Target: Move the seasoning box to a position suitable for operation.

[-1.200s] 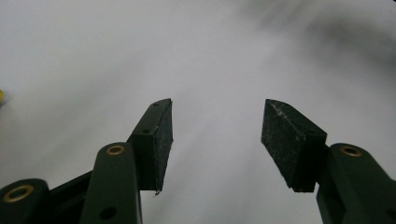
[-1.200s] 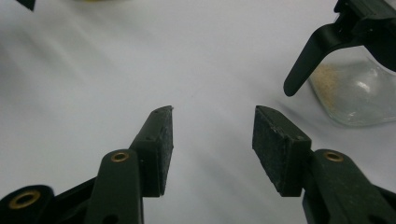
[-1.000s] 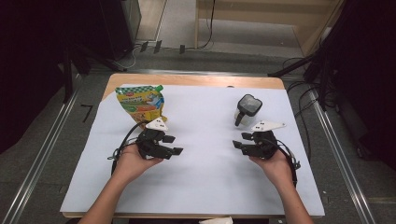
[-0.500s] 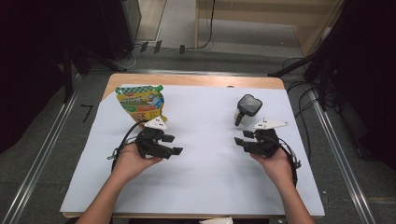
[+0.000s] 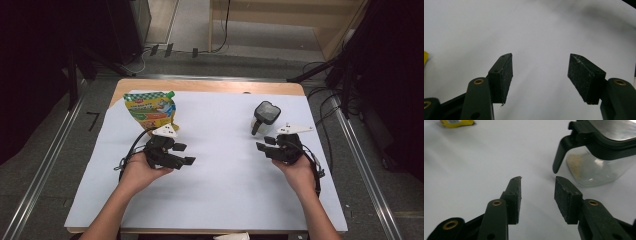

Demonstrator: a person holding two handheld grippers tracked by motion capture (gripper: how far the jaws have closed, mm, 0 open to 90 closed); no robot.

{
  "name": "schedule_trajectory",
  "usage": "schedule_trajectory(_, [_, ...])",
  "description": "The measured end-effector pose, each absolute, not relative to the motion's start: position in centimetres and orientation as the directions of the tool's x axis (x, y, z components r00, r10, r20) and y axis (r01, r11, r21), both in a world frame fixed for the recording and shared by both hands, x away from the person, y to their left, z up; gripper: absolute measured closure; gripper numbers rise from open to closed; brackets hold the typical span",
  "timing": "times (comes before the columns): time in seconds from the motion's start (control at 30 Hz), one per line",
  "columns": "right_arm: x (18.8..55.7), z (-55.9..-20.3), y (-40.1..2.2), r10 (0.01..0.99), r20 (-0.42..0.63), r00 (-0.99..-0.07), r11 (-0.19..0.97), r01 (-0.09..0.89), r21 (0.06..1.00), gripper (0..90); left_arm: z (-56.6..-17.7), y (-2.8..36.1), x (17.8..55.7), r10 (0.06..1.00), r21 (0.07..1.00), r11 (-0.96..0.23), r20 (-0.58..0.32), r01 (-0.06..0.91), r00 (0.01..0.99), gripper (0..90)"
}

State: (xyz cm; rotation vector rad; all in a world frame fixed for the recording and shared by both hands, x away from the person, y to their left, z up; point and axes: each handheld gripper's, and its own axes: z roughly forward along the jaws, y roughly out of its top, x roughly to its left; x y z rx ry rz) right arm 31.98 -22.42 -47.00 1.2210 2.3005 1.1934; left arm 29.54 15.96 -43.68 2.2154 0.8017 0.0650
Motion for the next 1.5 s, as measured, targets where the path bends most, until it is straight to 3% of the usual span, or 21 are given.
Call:
schedule_trajectory(0.13, [33.0, -47.4, -22.9, 0.806, 0.124, -0.578, 0.291, 0.57, 0.769, 68.0, -43.8, 16.0, 29.8, 0.566, 0.677, -0.51, -0.2, 0.53, 0.8, 37.2])
schedule_trajectory(0.17, [33.4, -47.5, -23.2, 0.818, 0.133, -0.56, 0.275, 0.582, 0.765, 77.6, -43.8, 16.0, 29.8, 0.565, 0.677, -0.511, -0.199, 0.529, 0.801, 37.2])
schedule_trajectory(0.23, [33.6, -47.6, -23.2, 0.826, 0.132, -0.549, 0.265, 0.584, 0.767, 81.0, -43.8, 16.1, 29.8, 0.567, 0.677, -0.512, -0.196, 0.528, 0.8, 37.3])
schedule_trajectory(0.3, [34.7, -47.6, -23.2, 0.836, 0.125, -0.535, 0.259, 0.585, 0.768, 90.0, -43.7, 16.1, 29.7, 0.57, 0.684, -0.507, -0.191, 0.525, 0.799, 37.4])
schedule_trajectory(1.2, [37.7, -48.8, -19.8, 0.83, 0.133, -0.542, 0.267, 0.594, 0.759, 90.0, -43.8, 17.4, 28.5, 0.607, 0.691, -0.492, -0.163, 0.529, 0.778, 37.5])
schedule_trajectory(1.5, [37.3, -48.1, -20.7, 0.825, 0.147, -0.546, 0.252, 0.589, 0.768, 83.9, -43.7, 17.2, 28.6, 0.596, 0.691, -0.501, -0.161, 0.521, 0.786, 37.4])
